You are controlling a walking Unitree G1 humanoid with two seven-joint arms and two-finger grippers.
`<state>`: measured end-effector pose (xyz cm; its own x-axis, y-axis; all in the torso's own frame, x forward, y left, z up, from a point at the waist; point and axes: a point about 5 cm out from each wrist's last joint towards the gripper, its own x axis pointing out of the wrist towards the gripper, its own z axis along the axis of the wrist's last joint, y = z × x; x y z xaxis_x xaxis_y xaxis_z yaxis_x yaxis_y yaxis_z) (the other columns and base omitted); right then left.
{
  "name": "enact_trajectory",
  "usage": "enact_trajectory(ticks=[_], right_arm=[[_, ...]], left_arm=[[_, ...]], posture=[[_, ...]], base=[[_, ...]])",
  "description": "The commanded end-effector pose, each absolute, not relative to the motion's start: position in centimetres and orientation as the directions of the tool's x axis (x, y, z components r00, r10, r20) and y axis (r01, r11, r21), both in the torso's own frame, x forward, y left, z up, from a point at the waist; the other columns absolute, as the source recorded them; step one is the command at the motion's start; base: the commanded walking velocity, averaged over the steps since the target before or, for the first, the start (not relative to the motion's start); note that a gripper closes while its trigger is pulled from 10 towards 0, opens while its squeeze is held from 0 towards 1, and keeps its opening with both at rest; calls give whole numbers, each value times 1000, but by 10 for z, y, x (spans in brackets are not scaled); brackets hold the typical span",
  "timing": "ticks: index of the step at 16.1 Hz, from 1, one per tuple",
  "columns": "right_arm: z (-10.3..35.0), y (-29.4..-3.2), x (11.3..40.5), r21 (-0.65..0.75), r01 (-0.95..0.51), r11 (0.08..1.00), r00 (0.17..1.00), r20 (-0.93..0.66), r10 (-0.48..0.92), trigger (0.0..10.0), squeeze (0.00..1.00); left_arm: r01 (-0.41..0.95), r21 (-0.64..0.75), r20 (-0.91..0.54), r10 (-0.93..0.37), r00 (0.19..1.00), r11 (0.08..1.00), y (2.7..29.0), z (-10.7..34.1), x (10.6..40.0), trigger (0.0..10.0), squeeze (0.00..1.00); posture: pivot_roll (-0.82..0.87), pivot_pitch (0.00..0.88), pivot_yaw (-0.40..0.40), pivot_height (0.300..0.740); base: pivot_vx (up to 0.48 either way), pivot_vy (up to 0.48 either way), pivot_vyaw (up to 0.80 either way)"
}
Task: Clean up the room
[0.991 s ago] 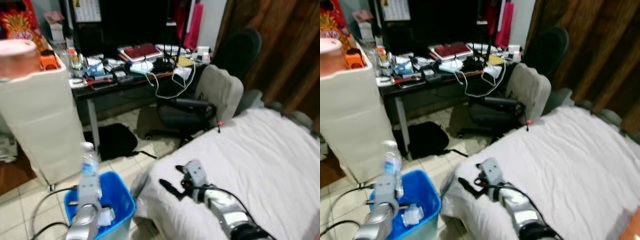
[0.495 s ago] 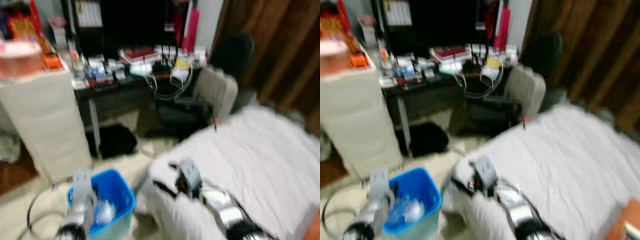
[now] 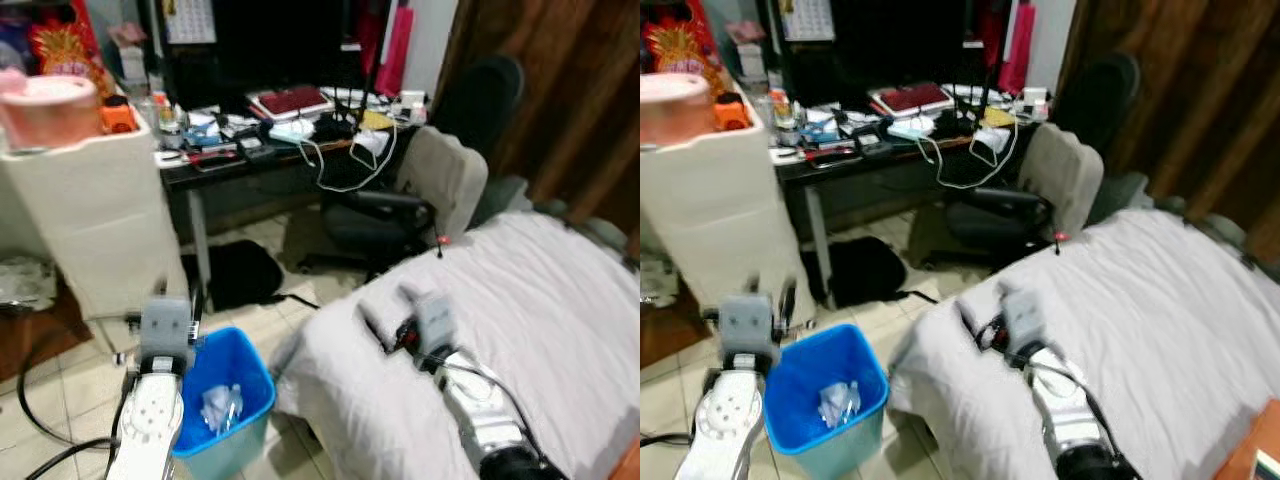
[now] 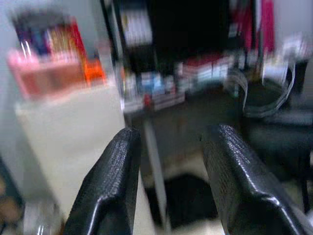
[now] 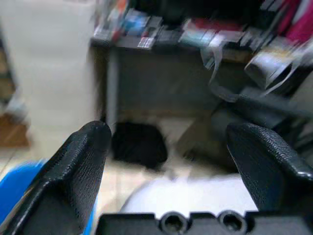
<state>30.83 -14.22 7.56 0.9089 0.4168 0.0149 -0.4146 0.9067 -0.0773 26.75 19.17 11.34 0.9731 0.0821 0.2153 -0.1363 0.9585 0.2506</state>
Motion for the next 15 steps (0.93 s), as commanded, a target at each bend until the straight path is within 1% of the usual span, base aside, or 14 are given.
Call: enact_trajectory(ticks=[1,2,3,6,8,10,12,13,15], right_arm=[[83,-157,305,-55,-324,945,942,76,327,10000,0],[84,-171,299,-26,-249,968,963,102,250,10000,0],[82,-174,299,-21,-232,973,968,98,233,10000,0],[84,-170,305,-41,-221,974,971,88,223,10000,0],[85,-167,306,-64,-223,973,970,84,228,10000,0],[83,-168,302,-49,-223,973,972,67,226,10000,0],[78,-169,300,-40,-220,975,974,44,222,10000,0],[75,-169,299,-36,-227,973,973,31,228,10000,0],[73,-168,298,-41,-235,971,971,18,236,10000,0]], left_arm=[[-110,247,250,46,967,963,181,123,258,10000,0],[-98,250,251,33,967,963,169,120,250,10000,0],[-95,250,213,41,976,964,165,112,251,10000,0],[-77,239,146,42,988,968,161,108,264,10000,0],[-59,234,110,34,993,970,159,107,269,10000,0],[-28,275,76,7,997,961,156,102,270,10000,0],[-13,272,53,-2,999,962,157,98,272,10000,0],[30,264,45,-43,998,964,154,95,270,10000,0],[46,265,30,-56,998,963,155,92,270,10000,0]], posture=[[209,0,-82,740],[189,0,-74,740],[176,0,-70,740],[143,0,-52,740],[126,0,-39,740],[110,0,-27,740],[104,0,-21,740],[97,0,-16,740],[92,0,-12,740]], base=[[0,0,0],[0,0,0],[0,0,0],[0,0,0],[0,0,-800],[0,0,-800],[0,-480,-800],[0,-480,-800],[0,0,-800]])
